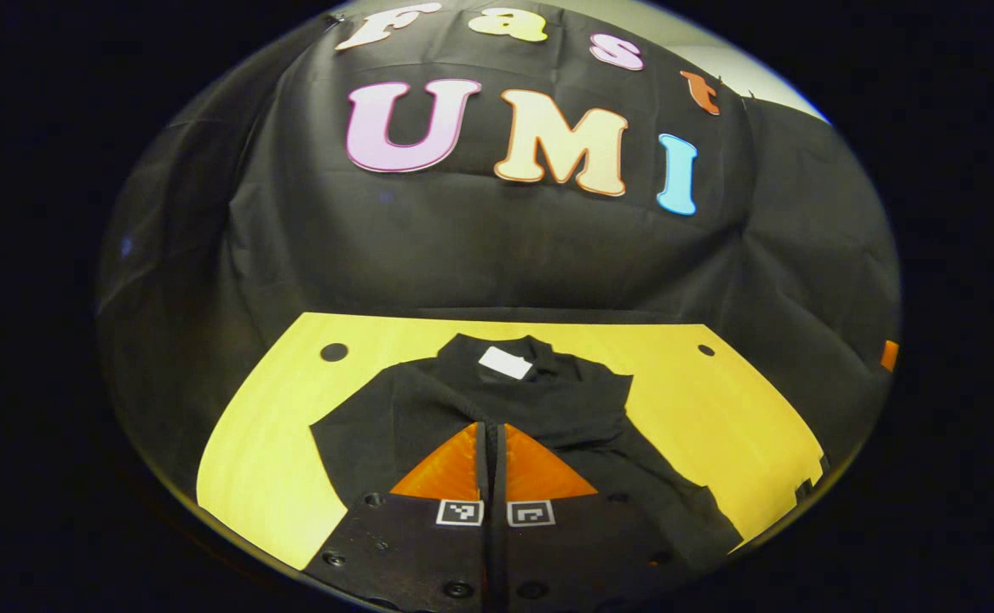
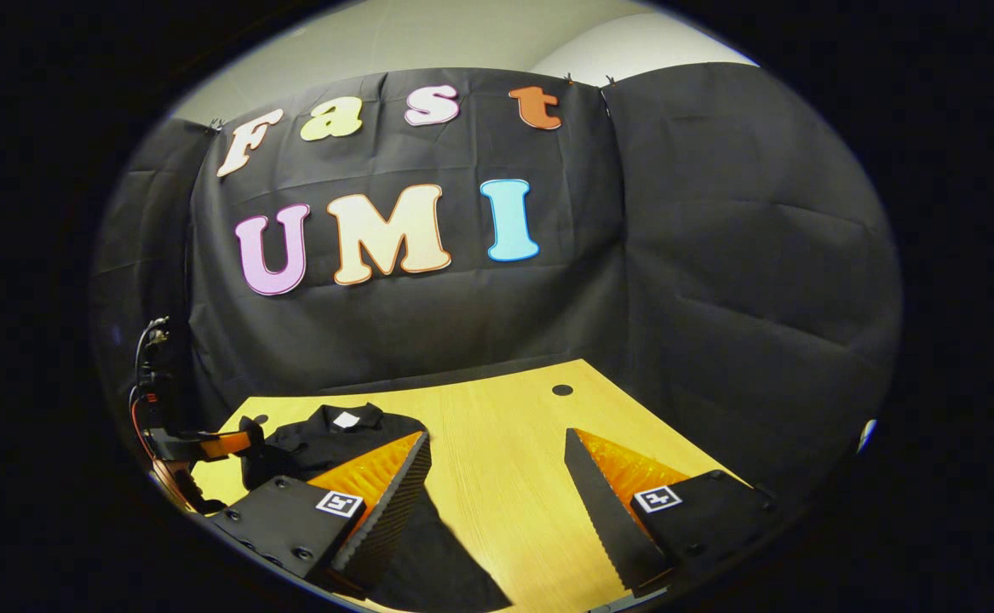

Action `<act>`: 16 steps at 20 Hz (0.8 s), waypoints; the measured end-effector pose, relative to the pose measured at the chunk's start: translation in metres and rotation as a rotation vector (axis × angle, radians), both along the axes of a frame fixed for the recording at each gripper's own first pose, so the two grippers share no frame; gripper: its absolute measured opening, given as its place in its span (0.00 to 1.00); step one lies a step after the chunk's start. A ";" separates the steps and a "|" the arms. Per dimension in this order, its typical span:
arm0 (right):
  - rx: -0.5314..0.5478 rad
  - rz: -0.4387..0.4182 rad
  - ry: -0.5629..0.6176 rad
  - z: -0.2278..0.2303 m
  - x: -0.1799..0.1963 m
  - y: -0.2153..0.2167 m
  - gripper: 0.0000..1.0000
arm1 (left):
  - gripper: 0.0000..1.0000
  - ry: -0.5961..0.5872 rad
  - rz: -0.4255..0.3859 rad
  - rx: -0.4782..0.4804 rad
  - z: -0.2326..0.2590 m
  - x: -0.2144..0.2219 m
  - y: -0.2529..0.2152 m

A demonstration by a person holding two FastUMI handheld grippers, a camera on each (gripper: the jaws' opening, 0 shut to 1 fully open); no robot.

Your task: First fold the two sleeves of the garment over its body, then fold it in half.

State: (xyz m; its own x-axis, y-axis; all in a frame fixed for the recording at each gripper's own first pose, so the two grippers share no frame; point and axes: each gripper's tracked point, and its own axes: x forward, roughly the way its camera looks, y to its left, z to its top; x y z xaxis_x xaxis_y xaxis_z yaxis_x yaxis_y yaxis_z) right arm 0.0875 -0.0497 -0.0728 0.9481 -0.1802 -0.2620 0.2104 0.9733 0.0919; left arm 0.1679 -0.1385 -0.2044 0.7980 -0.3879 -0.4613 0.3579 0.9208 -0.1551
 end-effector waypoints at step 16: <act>0.036 -0.035 0.054 -0.025 -0.037 -0.022 0.99 | 0.00 -0.003 -0.227 -0.037 -0.004 0.011 -0.163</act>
